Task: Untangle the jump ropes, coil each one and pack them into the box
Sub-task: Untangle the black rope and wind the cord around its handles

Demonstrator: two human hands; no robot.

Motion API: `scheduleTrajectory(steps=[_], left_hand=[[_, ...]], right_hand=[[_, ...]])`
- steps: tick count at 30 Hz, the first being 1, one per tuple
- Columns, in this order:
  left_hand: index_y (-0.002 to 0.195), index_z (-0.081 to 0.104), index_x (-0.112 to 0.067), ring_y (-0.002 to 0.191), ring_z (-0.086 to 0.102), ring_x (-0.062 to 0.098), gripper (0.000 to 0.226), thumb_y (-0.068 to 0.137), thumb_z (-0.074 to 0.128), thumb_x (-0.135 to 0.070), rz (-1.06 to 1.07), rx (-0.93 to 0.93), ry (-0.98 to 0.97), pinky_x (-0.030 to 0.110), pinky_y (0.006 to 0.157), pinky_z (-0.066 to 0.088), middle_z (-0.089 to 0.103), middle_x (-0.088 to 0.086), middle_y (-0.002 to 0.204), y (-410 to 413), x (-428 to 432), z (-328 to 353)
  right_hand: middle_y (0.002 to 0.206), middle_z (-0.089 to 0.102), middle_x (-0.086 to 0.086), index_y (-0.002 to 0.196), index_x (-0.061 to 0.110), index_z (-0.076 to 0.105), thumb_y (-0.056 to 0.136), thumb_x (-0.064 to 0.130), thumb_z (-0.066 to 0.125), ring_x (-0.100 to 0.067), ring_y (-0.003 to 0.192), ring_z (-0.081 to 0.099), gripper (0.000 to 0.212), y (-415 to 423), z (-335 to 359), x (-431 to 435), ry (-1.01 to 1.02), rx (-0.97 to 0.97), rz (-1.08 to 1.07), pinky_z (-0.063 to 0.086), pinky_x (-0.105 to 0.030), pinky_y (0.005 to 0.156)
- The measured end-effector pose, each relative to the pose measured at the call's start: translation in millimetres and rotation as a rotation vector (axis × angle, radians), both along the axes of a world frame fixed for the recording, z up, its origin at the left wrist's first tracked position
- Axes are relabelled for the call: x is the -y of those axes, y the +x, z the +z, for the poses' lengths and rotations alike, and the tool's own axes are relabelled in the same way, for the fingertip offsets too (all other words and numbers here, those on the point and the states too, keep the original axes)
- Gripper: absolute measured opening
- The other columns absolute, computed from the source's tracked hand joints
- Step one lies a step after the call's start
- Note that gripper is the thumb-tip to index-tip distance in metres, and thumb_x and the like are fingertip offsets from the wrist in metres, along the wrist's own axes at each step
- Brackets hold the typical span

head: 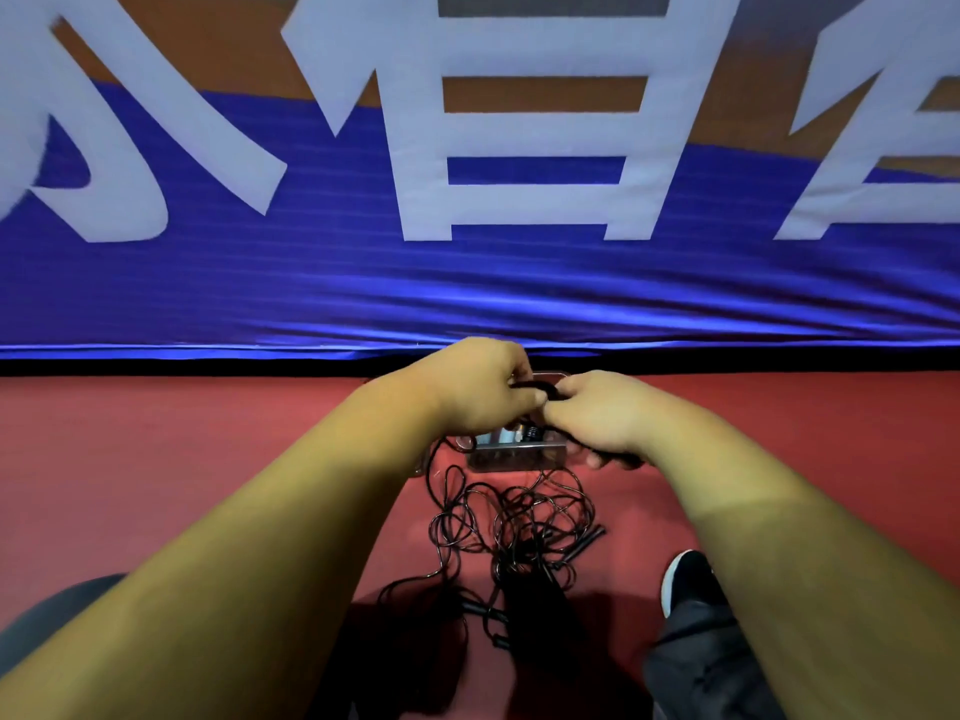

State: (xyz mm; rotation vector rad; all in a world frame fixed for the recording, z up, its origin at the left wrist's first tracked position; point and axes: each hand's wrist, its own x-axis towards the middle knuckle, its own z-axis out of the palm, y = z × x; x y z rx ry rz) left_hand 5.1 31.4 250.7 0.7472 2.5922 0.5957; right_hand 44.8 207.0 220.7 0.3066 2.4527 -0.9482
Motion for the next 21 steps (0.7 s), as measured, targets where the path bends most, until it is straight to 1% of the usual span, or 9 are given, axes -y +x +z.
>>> scheduleTrajectory(steps=[4,7,9,11,13,15,16,18,21], left_hand=[[0.098,0.070,-0.020,0.074,0.067,0.024,0.026,0.109,0.048,-0.031,0.047,0.177,0.000,0.036,0.077,0.057,0.079,-0.008,0.079,-2.3,4.3,-2.0],[0.089,0.073,-0.021,0.076,0.074,0.027,0.022,0.105,0.058,-0.023,0.064,0.110,-0.009,0.043,0.080,0.063,0.078,-0.005,0.077,-7.4,6.9,-3.6],[0.091,0.074,-0.017,0.070,0.076,0.024,0.012,0.101,0.067,-0.019,0.070,0.104,-0.057,0.037,0.071,0.064,0.078,0.003,0.075,-5.8,6.4,-5.9],[0.092,0.070,-0.013,0.065,0.077,0.025,0.007,0.099,0.070,-0.015,0.068,0.118,-0.116,0.038,0.064,0.064,0.078,0.010,0.076,-0.4,4.9,-8.4],[0.095,0.067,-0.009,0.066,0.076,0.027,0.005,0.099,0.064,-0.010,0.067,0.040,-0.193,0.036,0.056,0.062,0.077,0.012,0.081,4.2,1.5,-9.2],[0.098,0.065,-0.006,0.075,0.076,0.030,0.012,0.099,0.053,-0.010,0.095,-0.025,-0.238,0.038,0.063,0.063,0.073,0.013,0.088,6.6,-2.4,-8.5],[0.099,0.064,-0.005,0.077,0.076,0.031,0.016,0.101,0.049,-0.011,0.110,0.004,-0.240,0.041,0.069,0.064,0.072,0.014,0.089,6.9,-3.7,-8.4],[0.104,0.065,-0.002,0.075,0.077,0.029,0.023,0.105,0.044,-0.010,0.128,0.136,-0.180,0.042,0.071,0.065,0.075,0.015,0.088,6.6,-7.2,-11.0],[0.106,0.065,0.003,0.080,0.078,0.031,0.029,0.103,0.037,-0.004,0.181,0.291,0.028,0.044,0.077,0.065,0.078,0.016,0.087,5.3,-10.4,-16.3]], right_hand=[[0.077,0.065,-0.008,0.096,0.021,0.063,0.105,0.030,0.058,-0.016,0.041,0.053,0.013,1.3,2.0,2.6,0.050,-0.064,0.064,0.031,-0.012,0.034],[0.071,0.065,-0.004,0.095,0.026,0.064,0.102,0.035,0.063,-0.019,0.042,0.057,0.011,-2.5,-5.1,1.6,0.094,-0.086,0.112,0.035,-0.015,0.036],[0.070,0.066,-0.001,0.105,0.030,0.071,0.100,0.038,0.066,-0.017,0.042,0.056,0.011,-4.1,-7.7,-1.0,0.119,-0.088,0.142,0.038,-0.017,0.039],[0.073,0.068,0.000,0.112,0.033,0.076,0.099,0.040,0.068,-0.014,0.045,0.055,0.017,-3.5,-8.8,-2.1,0.121,-0.108,0.152,0.042,-0.021,0.047],[0.078,0.071,0.002,0.113,0.034,0.076,0.099,0.043,0.069,-0.014,0.053,0.057,0.019,-3.9,-10.3,0.7,0.130,-0.161,0.130,0.047,-0.028,0.057],[0.076,0.071,0.003,0.111,0.032,0.075,0.099,0.044,0.067,-0.015,0.054,0.060,0.018,-6.3,-11.7,4.9,0.144,-0.214,0.095,0.049,-0.030,0.058],[0.074,0.070,0.003,0.108,0.029,0.074,0.100,0.043,0.065,-0.015,0.052,0.062,0.018,-7.4,-11.6,6.6,0.135,-0.230,0.072,0.049,-0.028,0.053],[0.071,0.068,-0.002,0.102,0.024,0.069,0.104,0.041,0.060,-0.015,0.043,0.059,0.019,-7.3,-9.6,9.2,0.053,-0.209,0.005,0.038,-0.021,0.039],[0.071,0.063,-0.006,0.097,0.022,0.060,0.106,0.043,0.052,-0.015,0.039,0.054,0.025,-4.7,-3.9,12.1,-0.121,-0.093,-0.142,0.039,-0.019,0.042]])
